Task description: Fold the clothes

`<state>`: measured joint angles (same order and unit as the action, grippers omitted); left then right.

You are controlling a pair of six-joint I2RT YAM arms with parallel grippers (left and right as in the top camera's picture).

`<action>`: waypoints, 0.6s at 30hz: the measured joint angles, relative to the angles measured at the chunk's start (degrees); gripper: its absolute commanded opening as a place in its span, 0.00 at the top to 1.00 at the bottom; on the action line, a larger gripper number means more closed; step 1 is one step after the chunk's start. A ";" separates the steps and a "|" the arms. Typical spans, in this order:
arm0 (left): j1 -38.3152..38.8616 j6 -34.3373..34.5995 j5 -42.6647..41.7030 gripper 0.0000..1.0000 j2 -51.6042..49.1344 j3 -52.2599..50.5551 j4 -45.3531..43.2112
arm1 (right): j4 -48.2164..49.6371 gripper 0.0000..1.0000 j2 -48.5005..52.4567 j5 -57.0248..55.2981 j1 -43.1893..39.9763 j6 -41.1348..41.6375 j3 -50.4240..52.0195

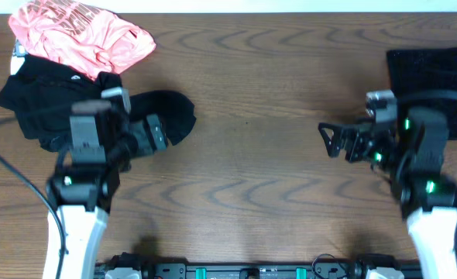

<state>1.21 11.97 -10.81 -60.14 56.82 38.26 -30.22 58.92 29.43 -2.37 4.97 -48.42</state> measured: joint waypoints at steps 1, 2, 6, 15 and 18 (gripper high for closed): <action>0.00 -0.48 -0.04 0.02 -1.38 1.99 0.57 | -2.27 0.01 2.89 1.86 0.00 -1.49 -3.15; 0.00 -0.98 -0.35 0.02 -2.51 3.58 0.66 | -4.02 0.01 5.60 3.78 0.00 -2.95 -6.03; 0.00 -2.34 -1.11 0.02 -4.33 5.68 -0.52 | -4.72 0.01 13.38 11.23 0.00 -6.51 -13.97; -3.19 -3.48 2.14 0.02 -5.40 5.70 -4.52 | -4.55 0.01 16.46 15.56 0.57 -8.57 -16.17; -6.54 -1.09 5.44 0.02 -6.88 5.73 -5.77 | -6.05 0.01 16.46 11.96 2.58 -8.63 -16.20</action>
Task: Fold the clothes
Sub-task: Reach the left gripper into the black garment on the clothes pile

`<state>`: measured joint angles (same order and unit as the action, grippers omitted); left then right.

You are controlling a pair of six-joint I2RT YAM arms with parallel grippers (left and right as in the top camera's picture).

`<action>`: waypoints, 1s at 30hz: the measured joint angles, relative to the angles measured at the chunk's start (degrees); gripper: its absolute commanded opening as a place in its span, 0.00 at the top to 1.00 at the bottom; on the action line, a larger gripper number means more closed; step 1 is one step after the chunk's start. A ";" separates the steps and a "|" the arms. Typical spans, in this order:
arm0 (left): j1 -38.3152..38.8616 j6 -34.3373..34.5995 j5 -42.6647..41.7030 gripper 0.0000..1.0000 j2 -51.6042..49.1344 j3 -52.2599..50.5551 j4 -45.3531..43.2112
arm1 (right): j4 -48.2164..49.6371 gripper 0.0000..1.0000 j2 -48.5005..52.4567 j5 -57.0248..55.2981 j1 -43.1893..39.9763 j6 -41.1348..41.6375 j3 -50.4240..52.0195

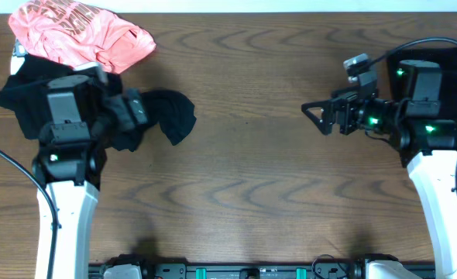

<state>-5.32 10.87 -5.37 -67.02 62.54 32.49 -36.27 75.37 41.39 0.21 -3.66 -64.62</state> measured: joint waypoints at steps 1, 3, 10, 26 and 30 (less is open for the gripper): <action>-1.38 1.31 1.53 0.02 -1.03 0.00 -0.42 | -0.20 0.01 0.00 -1.57 0.98 -0.04 -0.02; -3.32 2.91 3.65 0.02 -3.13 0.00 -1.79 | -0.39 0.01 0.00 -4.20 2.97 -0.11 -0.02; -8.11 6.45 7.08 0.02 -12.90 0.00 -8.90 | -1.03 0.01 0.00 -10.91 8.74 -0.24 -0.07; -12.90 14.95 13.46 0.02 -30.99 0.00 -17.42 | -4.42 0.01 0.04 -14.43 10.64 -0.39 -0.09; -12.90 15.10 13.53 0.01 -31.19 0.00 -19.02 | -4.24 0.01 1.16 -14.45 10.64 -0.42 -0.11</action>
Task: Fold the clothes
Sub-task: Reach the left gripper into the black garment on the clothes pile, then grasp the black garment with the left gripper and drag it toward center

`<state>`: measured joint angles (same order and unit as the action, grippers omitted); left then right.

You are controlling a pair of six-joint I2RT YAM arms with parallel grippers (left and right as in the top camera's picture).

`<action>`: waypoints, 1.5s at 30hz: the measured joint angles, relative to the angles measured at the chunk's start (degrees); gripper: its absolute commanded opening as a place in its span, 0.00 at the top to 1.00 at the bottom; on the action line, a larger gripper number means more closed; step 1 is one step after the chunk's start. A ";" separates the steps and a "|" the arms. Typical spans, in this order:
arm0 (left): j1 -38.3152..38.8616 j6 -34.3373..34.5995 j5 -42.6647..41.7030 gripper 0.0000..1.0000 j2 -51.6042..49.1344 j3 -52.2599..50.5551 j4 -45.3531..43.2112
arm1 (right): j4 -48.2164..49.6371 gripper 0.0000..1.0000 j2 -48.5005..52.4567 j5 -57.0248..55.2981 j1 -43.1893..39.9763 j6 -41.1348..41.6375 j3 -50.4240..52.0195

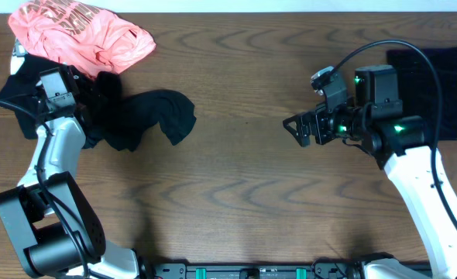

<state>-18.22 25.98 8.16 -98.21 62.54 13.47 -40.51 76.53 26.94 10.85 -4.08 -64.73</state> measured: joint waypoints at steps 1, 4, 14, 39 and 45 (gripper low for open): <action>0.00 0.00 0.02 0.01 0.00 0.00 -0.68 | 0.00 0.01 0.96 0.00 0.00 0.00 0.00; 0.00 0.17 0.04 0.01 0.00 0.00 -1.75 | 0.00 0.01 3.04 0.00 0.00 0.02 -0.02; 0.00 0.74 0.83 0.65 -2.47 0.00 -1.77 | 1.18 0.01 5.33 0.02 0.00 0.00 -0.04; 0.11 1.05 -9.86 0.94 23.43 -0.04 -6.16 | 2.03 0.04 5.33 0.04 0.00 0.00 -0.04; 1.86 1.05 -16.83 0.94 31.39 -0.04 -10.67 | 1.57 0.03 5.05 0.07 0.00 0.00 -0.04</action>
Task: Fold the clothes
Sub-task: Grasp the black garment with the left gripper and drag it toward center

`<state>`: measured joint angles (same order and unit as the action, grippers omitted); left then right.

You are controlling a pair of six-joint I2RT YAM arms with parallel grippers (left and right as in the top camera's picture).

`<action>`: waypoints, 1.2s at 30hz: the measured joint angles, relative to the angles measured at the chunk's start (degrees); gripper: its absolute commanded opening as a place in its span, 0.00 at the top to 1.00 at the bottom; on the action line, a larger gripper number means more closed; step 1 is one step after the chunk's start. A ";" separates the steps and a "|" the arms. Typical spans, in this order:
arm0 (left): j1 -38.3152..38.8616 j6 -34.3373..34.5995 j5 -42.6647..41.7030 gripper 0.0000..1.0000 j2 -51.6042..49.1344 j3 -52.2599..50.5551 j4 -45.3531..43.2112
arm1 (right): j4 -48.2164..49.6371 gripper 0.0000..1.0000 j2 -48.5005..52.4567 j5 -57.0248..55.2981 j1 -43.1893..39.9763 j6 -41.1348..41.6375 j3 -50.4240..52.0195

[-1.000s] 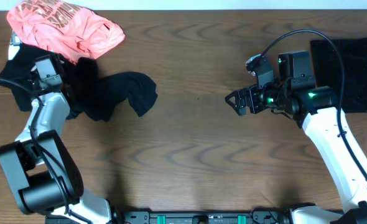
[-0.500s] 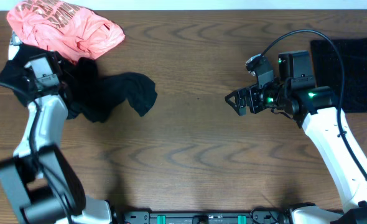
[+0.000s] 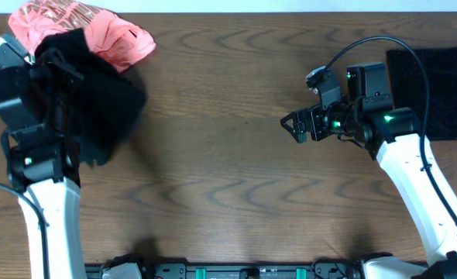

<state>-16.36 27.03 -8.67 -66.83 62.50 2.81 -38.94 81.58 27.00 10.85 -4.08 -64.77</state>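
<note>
A black garment [image 3: 97,108] hangs bunched up off the table at the far left. My left gripper [image 3: 52,60] is at its top, and its fingers are mostly buried in the cloth. Behind it, in the back left corner, a crumpled pink shirt [image 3: 116,39] lies on the table. My right gripper [image 3: 293,127] hovers open over bare wood right of centre, pointing left and holding nothing. A flat dark cloth [image 3: 438,85] lies at the back right, behind the right arm.
The wooden table [image 3: 213,186] fills the view. A black cable [image 3: 368,46] loops over the right arm. Along the front edge sit the arm bases and a rail [image 3: 244,271].
The black garment lay spread on the table with my left gripper at its left end. Now it is lifted and hangs bunched from that gripper. The right gripper has hardly moved.
At first my left gripper was over the right part of the spread black garment, and the right gripper was open at the right. Then the left gripper stood further left along the garment and the right one nearer the centre. Now the garment hangs lifted.
</note>
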 measured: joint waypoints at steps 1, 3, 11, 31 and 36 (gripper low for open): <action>0.24 0.00 -0.44 0.94 0.50 0.00 -0.55 | -0.28 0.03 -0.22 0.00 0.00 0.00 0.00; 0.59 0.20 -1.20 0.94 1.29 0.00 -1.27 | -0.90 0.04 -0.72 0.02 0.00 -0.02 0.00; 6.16 1.62 -5.22 0.94 1.36 -0.02 -4.74 | -1.22 0.02 -5.57 0.42 0.00 -0.13 0.00; 34.56 -0.09 -7.54 0.94 -1.73 -0.02 -2.91 | -10.86 0.01 -16.92 -8.72 -1.38 1.51 -0.42; 37.66 -2.34 -7.52 0.94 -6.36 -0.04 1.44 | -15.37 0.01 -17.49 -10.56 -3.89 2.10 -3.37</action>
<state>21.30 24.69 -16.19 -73.19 62.46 4.25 -54.30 64.10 16.45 6.96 -1.98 -68.14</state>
